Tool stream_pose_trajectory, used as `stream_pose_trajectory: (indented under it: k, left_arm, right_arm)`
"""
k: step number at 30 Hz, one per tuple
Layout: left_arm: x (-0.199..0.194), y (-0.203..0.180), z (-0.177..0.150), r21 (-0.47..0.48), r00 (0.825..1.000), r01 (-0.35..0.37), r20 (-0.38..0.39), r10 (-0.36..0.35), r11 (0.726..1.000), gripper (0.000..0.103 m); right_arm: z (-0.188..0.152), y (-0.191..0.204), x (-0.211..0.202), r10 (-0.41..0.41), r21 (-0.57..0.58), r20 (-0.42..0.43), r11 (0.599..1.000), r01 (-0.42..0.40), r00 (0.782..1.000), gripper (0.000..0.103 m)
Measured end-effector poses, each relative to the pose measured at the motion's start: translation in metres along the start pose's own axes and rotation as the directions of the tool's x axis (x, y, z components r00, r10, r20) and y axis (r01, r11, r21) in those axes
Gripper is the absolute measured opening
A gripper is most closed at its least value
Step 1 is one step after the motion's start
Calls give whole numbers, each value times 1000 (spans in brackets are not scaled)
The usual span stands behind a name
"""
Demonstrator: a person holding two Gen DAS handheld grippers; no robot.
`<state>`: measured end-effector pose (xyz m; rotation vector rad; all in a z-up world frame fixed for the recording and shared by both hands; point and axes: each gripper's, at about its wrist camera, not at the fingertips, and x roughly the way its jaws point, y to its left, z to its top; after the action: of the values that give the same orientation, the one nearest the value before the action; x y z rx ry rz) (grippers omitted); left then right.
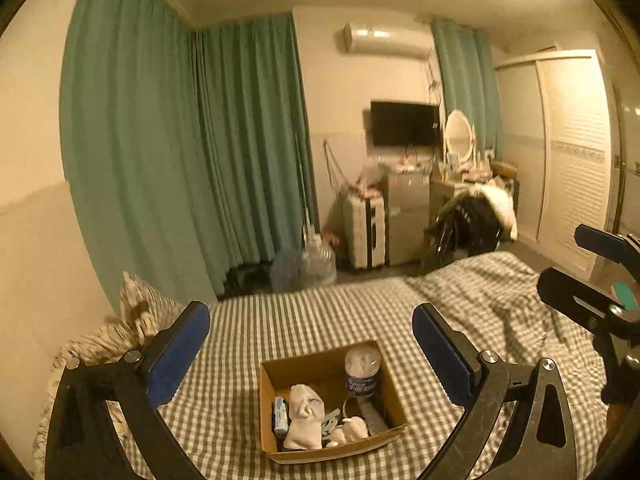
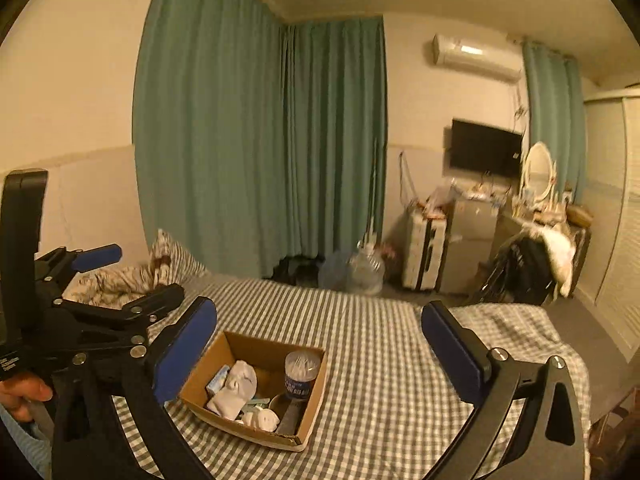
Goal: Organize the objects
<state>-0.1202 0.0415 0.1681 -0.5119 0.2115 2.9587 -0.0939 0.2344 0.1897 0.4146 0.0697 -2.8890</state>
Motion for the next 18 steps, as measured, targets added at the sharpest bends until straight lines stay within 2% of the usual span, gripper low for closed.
stream_pose_trajectory:
  k: [5,10,13,16,18]
  left_arm:
    - [-51,-13,5,26,997,8,74,-10,1000,103]
    - [-80,-19,-12,10,989,23,143,-24,1000,103]
    - [-83,-21,-41,-49,983,-33,178,41,998,103]
    - [-74,-29,-83,-59,980,-40,192,51,997,103]
    - [-65,-32,-115,-82,974,-88,200,102,993,103]
  right_arm:
    - [10,-3,-54,-18,7,68,1000,18,998,103]
    - [-2,-15,-84,-2,49,73,999,-1,997,103]
    - [-27,-22,-90,-5,99,76,995,-2,997,103]
    - [-63,-24,-79,-17,106,47,994,11,999,103]
    - [-93,-23,-67,-62,103,76,993,54,995,103]
